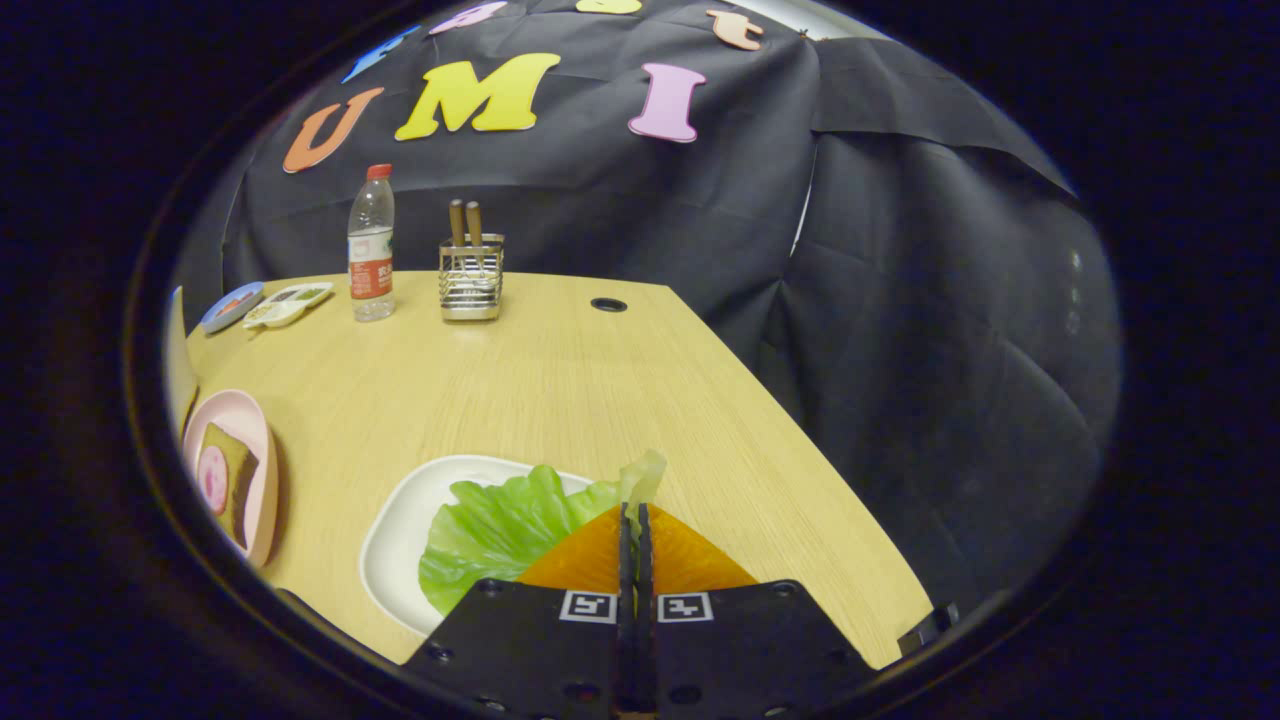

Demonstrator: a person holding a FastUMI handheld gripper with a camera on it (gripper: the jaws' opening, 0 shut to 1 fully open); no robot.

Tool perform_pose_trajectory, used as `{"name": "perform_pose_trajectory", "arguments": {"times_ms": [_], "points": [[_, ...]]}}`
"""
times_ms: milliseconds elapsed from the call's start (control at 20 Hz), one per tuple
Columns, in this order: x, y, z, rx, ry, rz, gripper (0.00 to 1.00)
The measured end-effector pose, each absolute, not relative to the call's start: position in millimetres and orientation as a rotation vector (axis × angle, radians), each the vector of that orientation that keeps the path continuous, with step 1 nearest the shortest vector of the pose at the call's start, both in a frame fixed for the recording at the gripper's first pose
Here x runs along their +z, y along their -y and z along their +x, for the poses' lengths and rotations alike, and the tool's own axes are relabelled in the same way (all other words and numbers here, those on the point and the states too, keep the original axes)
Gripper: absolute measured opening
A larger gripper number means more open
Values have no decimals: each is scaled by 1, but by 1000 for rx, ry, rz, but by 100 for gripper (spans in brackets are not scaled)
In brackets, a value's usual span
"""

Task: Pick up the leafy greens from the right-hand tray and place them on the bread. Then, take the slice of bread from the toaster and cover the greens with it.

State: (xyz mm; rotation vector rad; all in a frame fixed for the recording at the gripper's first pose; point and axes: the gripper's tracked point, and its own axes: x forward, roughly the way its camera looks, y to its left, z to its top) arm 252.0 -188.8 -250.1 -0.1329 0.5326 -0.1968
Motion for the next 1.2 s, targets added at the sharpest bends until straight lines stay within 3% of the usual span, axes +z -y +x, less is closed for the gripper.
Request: {"name": "perform_pose_trajectory", "arguments": {"times_ms": [600, 1200], "points": [[-147, 123, 215, -122, -308, -153, 0], [-100, -63, 165, 131, -191, -192, 0]]}}
